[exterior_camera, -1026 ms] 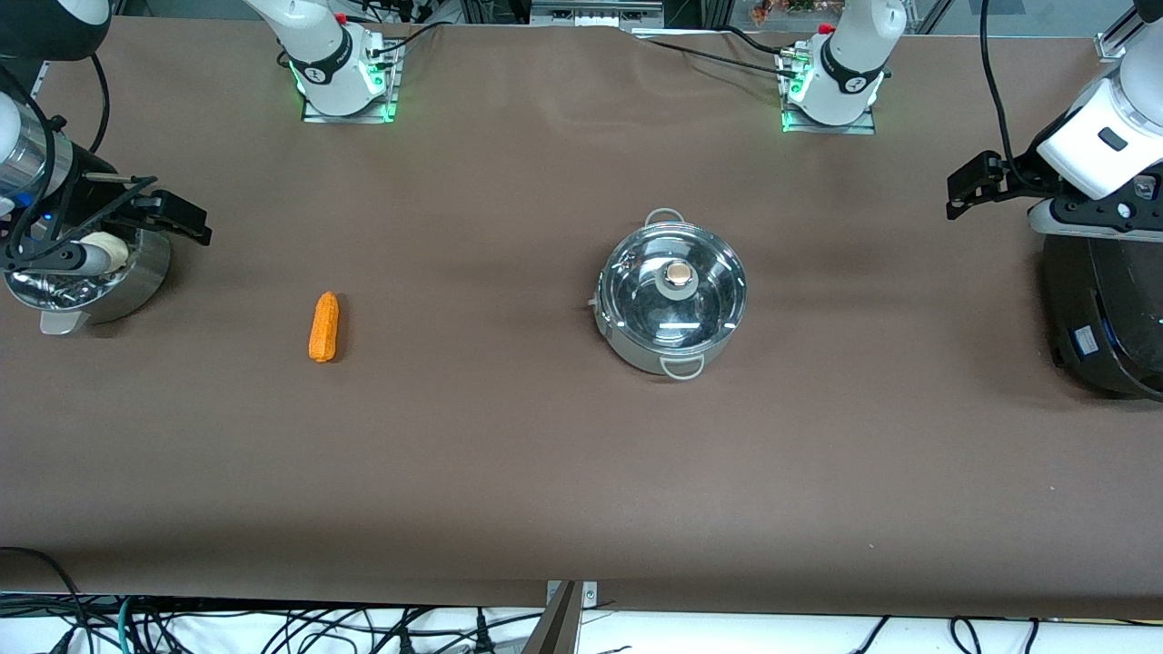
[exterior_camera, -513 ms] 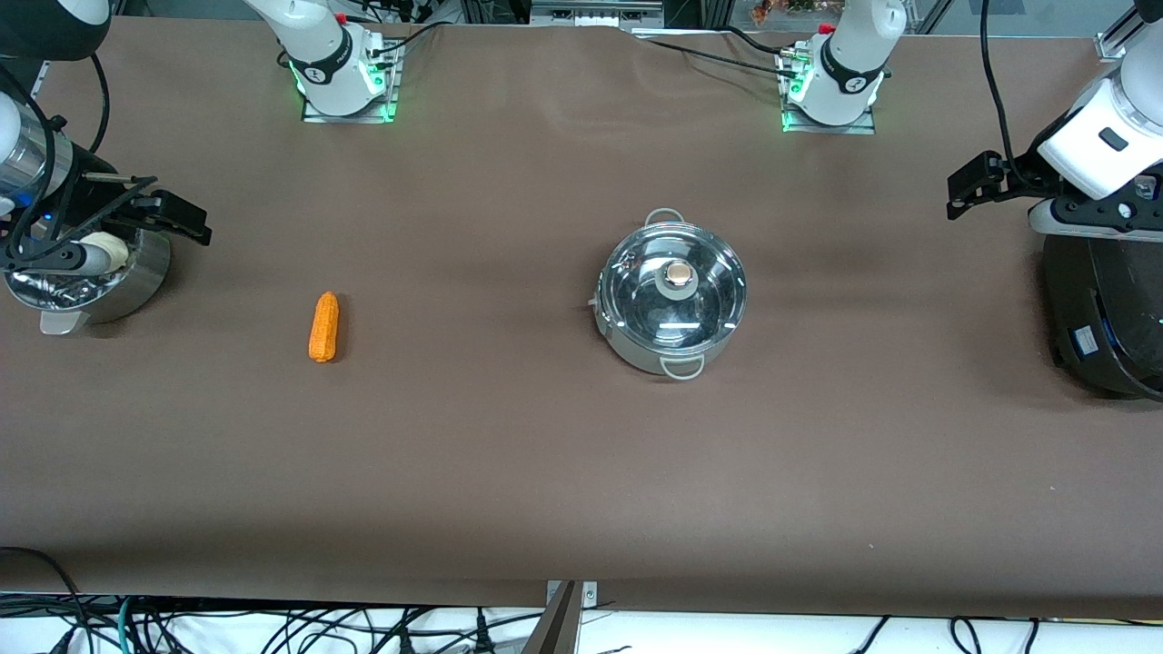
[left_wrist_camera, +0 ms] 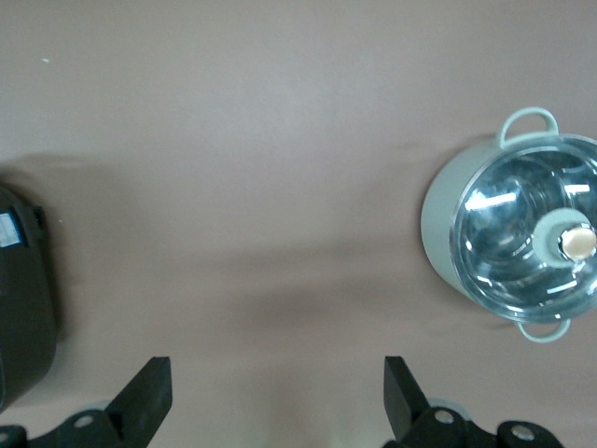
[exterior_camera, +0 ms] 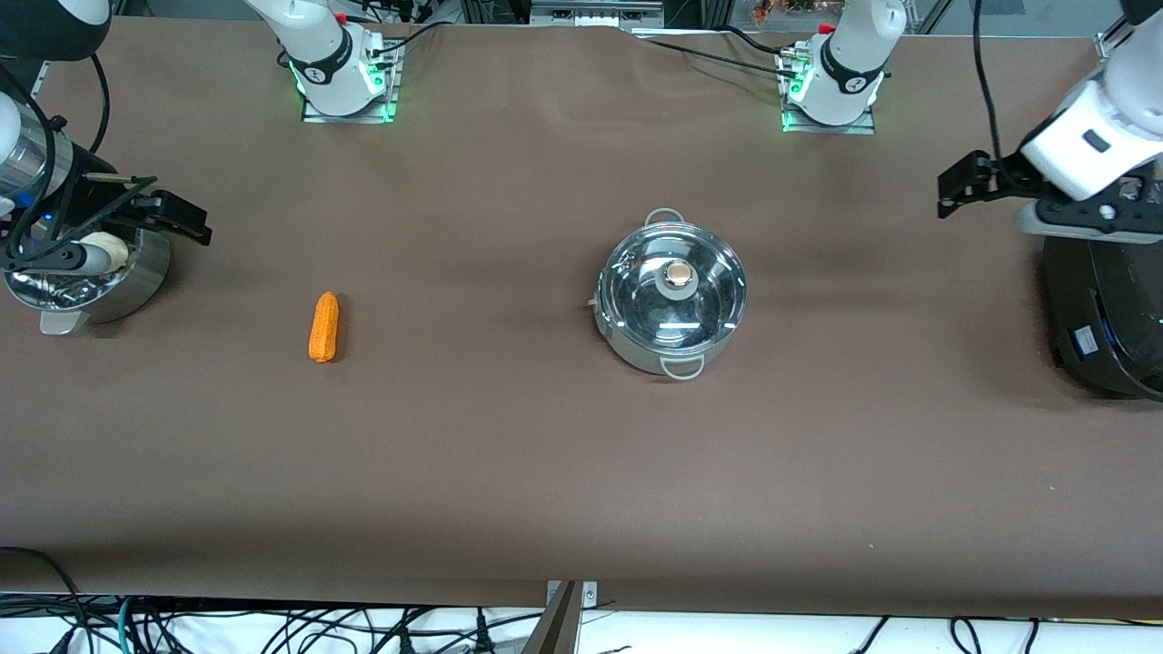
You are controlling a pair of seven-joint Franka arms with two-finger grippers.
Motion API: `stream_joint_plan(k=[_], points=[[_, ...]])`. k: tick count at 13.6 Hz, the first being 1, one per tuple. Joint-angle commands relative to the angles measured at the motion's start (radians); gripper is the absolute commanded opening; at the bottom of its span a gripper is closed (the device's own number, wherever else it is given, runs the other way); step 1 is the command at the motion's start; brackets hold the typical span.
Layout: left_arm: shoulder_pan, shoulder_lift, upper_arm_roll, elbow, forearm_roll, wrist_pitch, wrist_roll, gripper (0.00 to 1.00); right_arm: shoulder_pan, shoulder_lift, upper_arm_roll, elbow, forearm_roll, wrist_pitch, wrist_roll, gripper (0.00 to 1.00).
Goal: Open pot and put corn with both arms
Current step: 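Reach the left gripper to the glass lid knob on the pot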
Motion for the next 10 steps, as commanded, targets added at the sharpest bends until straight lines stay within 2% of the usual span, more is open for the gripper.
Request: stream_joint_plan(k=[1,6,10], points=[[-0.025,0.026,-0.028,0.013,-0.003,-0.019,-0.016,1.0,-0.001,-0.015,0.002,-0.024,0.001,0.014,0.009,1.0],[-0.063,0.123,-0.172,0.019,-0.075,-0.006,-0.201,1.0,-0.001,-0.015,0.005,-0.038,0.001,0.027,0.009,1.0],[-0.158,0.267,-0.197,0.08,-0.076,0.101,-0.256,1.0,-0.001,-0.016,0.005,-0.038,0.001,0.027,0.009,1.0]])
